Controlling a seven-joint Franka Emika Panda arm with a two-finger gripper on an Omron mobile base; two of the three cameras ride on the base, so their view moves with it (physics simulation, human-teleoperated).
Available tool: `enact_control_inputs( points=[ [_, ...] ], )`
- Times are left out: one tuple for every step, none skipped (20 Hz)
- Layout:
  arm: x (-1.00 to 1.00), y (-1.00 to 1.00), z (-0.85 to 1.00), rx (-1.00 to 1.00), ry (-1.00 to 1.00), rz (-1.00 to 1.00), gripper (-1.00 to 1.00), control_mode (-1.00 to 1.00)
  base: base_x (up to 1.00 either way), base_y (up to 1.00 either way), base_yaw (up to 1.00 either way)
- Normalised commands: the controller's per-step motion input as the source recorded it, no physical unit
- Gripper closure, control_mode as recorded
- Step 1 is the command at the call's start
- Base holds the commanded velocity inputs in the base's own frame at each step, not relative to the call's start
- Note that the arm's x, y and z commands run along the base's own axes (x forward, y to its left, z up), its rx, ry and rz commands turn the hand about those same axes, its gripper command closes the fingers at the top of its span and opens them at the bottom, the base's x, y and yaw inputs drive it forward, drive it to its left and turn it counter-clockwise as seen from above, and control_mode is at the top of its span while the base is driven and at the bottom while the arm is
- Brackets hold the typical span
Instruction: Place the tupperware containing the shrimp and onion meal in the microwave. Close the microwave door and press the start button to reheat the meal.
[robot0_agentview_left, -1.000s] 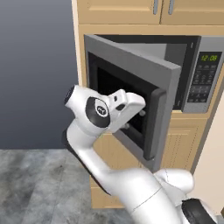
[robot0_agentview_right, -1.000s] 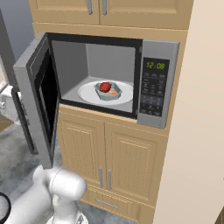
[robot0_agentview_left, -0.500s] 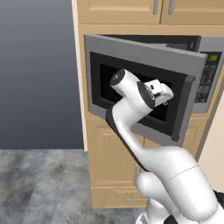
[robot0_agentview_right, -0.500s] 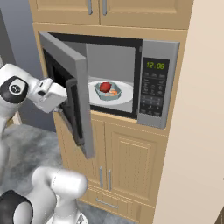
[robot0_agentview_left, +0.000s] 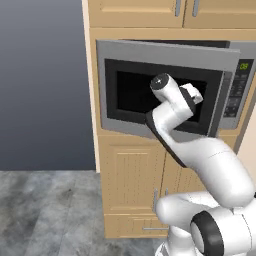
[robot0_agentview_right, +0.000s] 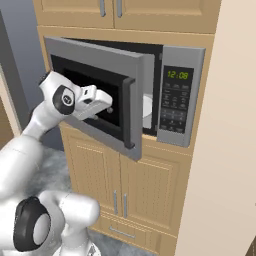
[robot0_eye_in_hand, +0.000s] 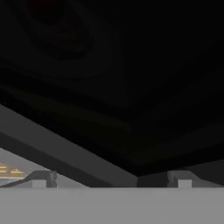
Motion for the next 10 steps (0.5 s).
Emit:
enact_control_inputs(
  points=[
    [0.96,-0.25,-0.09,0.00,-0.14,0.13,-1.00,-1.00,0.00,0.00,0.00],
    [0.93,-0.22,-0.07,0.00,-0.15,0.13,-1.00,-1.00,0.00,0.00,0.00],
    [0.90,-0.19,-0.02,0.00,-0.16,0.13,-1.00,-1.00,0.00,0.00,0.00],
    [0.86,-0.18,0.00,0.00,-0.17,0.12,-1.00,-1.00,0.00,0.00,0.00],
    [0.85,-0.16,0.00,0.00,-0.18,0.12,-1.00,-1.00,0.00,0.00,0.00],
    [0.85,-0.14,0.00,0.00,-0.18,0.12,-1.00,-1.00,0.00,0.00,0.00],
    [0.82,-0.14,0.00,0.00,-0.19,0.12,-1.00,-1.00,0.00,0.00,0.00],
    [0.81,-0.14,0.00,0.00,-0.19,0.12,-1.00,-1.00,0.00,0.00,0.00],
    [0.81,-0.14,0.00,0.00,-0.19,0.12,-1.00,-1.00,0.00,0.00,0.00],
    [0.81,-0.14,0.00,0.01,-0.18,0.12,-1.00,-1.00,0.00,0.00,0.00]
  ],
)
